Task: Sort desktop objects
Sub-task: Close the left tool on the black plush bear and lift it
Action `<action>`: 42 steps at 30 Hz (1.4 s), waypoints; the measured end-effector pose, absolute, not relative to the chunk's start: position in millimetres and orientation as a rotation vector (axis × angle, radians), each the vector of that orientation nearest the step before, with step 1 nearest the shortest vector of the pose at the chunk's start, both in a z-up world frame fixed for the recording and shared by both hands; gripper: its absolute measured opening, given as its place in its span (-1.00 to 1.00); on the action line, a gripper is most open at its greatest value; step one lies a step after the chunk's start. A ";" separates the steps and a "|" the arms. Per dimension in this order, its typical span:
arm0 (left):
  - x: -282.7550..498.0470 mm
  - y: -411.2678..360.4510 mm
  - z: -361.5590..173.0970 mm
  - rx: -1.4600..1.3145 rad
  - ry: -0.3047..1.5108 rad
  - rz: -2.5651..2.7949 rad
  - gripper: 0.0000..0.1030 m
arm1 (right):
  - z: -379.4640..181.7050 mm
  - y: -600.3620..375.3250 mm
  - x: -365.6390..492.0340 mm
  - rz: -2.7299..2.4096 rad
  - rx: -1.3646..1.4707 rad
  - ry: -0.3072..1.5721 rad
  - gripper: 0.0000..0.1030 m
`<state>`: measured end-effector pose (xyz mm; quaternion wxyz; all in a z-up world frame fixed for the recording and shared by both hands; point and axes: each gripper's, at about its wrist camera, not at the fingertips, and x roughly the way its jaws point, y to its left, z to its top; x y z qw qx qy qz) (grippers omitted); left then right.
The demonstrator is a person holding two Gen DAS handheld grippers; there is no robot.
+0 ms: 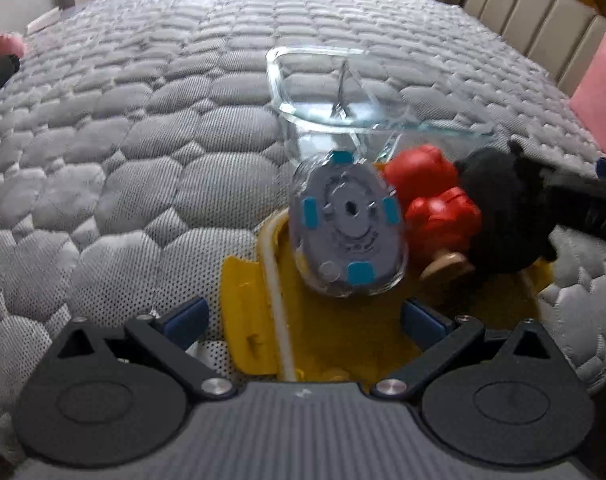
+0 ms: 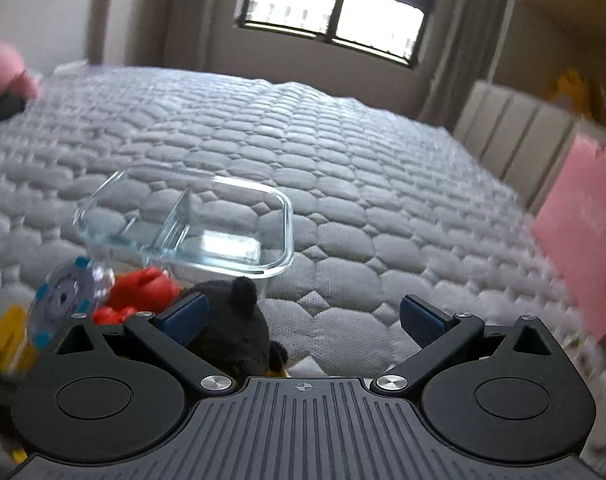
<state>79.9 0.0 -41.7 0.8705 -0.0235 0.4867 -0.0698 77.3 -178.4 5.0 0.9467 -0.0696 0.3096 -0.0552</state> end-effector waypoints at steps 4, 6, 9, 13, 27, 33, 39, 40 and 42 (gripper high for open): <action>85.5 10.1 -40.4 -0.097 1.028 -0.159 1.00 | 5.9 -187.4 74.1 -0.178 -0.048 0.578 1.00; 91.7 17.1 -37.2 -0.168 1.029 -0.187 1.00 | 10.0 -193.0 66.4 -0.234 -0.020 0.519 1.00; 103.6 24.1 -29.9 -0.278 1.023 -0.234 0.99 | 11.1 -207.4 58.5 -0.247 0.085 0.505 1.00; 116.8 19.7 -22.8 -0.290 1.004 -0.206 0.92 | -8.1 -231.0 56.6 -0.197 0.254 0.558 1.00; 98.9 -99.0 13.2 -0.047 0.967 -0.320 0.98 | -24.5 -272.9 42.9 -0.272 0.376 0.523 1.00; 93.7 -154.8 3.7 0.176 0.877 -0.235 0.99 | -39.5 -302.4 28.7 -0.356 0.392 0.532 1.00; 94.5 -169.4 -3.5 0.222 0.862 -0.264 0.27 | -61.8 -335.4 26.1 -0.297 0.636 0.580 1.00; 95.4 -165.1 -2.5 0.201 0.871 -0.275 0.26 | -62.7 -336.7 26.3 -0.286 0.654 0.585 1.00; 97.3 -156.5 -0.3 0.157 0.888 -0.295 0.25 | -58.4 -334.3 25.7 -0.265 0.640 0.588 1.00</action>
